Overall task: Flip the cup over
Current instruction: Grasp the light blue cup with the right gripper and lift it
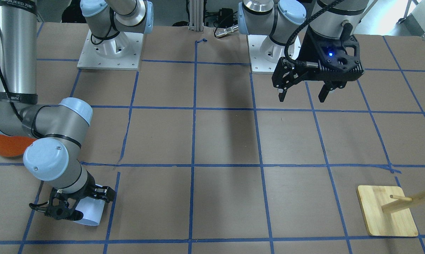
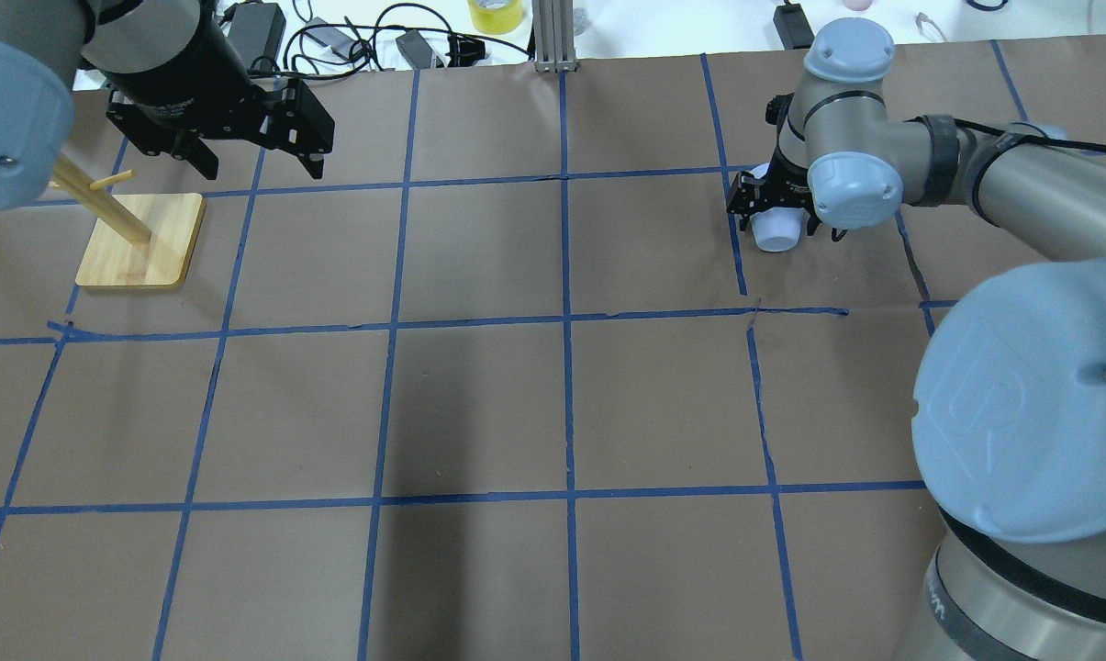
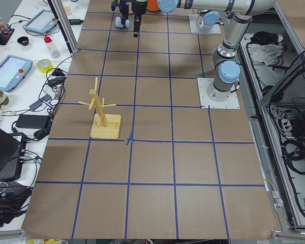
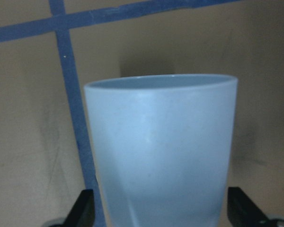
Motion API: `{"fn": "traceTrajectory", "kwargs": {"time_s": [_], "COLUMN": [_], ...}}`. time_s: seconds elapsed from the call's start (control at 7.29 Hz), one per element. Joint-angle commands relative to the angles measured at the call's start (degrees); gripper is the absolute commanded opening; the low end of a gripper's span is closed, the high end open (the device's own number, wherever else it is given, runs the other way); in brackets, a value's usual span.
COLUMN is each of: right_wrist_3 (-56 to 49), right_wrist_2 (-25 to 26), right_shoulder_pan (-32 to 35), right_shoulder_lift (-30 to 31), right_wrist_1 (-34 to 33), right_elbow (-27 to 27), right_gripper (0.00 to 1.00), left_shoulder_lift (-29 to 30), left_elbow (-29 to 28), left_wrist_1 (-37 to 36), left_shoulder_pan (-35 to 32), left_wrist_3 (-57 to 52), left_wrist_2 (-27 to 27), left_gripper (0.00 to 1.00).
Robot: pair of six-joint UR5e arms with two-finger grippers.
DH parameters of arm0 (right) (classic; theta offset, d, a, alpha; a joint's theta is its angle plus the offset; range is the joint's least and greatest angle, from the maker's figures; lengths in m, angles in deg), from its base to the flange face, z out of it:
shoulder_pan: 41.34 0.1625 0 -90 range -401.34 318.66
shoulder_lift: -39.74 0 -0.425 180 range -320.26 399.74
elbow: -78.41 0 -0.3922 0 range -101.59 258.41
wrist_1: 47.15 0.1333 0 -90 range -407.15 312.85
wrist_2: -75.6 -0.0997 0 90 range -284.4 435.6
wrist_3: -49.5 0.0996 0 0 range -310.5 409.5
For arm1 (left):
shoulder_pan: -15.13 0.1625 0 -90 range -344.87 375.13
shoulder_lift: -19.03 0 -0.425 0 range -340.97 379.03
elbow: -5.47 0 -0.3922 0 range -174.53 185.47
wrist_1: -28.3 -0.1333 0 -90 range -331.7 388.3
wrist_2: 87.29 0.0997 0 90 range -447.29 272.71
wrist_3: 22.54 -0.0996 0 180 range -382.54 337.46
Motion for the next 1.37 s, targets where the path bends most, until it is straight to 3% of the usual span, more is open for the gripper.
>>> {"fn": "traceTrajectory", "kwargs": {"time_s": [0.0, 0.14, 0.27, 0.55, 0.82, 1.23], "right_wrist_3": [0.0, -1.6, -6.4, -20.1, -32.6, -42.5], "right_wrist_2": [0.5, 0.9, 0.6, 0.1, -4.5, -3.6], "right_shoulder_pan": [-0.1, -0.1, -0.1, 0.1, 3.0, 14.6], "right_shoulder_lift": [-0.7, -0.4, 0.5, 2.9, 4.1, 3.0], "right_wrist_1": [-1.0, -1.1, -1.6, -1.9, -3.0, -2.2], "right_elbow": [0.0, -0.5, -0.9, -1.2, -1.3, -4.7], "right_gripper": [0.45, 0.19, 0.14, 0.08, 0.1, 0.13], "left_shoulder_lift": [0.0, 0.0, 0.0, 0.0, 0.0, 0.0], "left_elbow": [0.0, 0.0, 0.0, 0.0, 0.0, 0.0], "left_wrist_1": [0.0, 0.0, 0.0, 0.0, 0.0, 0.0], "left_shoulder_pan": [0.0, 0.0, 0.0, 0.0, 0.0, 0.0], "left_wrist_3": [0.0, 0.0, 0.0, 0.0, 0.0, 0.0], "left_wrist_2": [0.0, 0.0, 0.0, 0.0, 0.1, 0.0], "left_gripper": [1.0, 1.0, 1.0, 1.0, 1.0, 1.0]}}
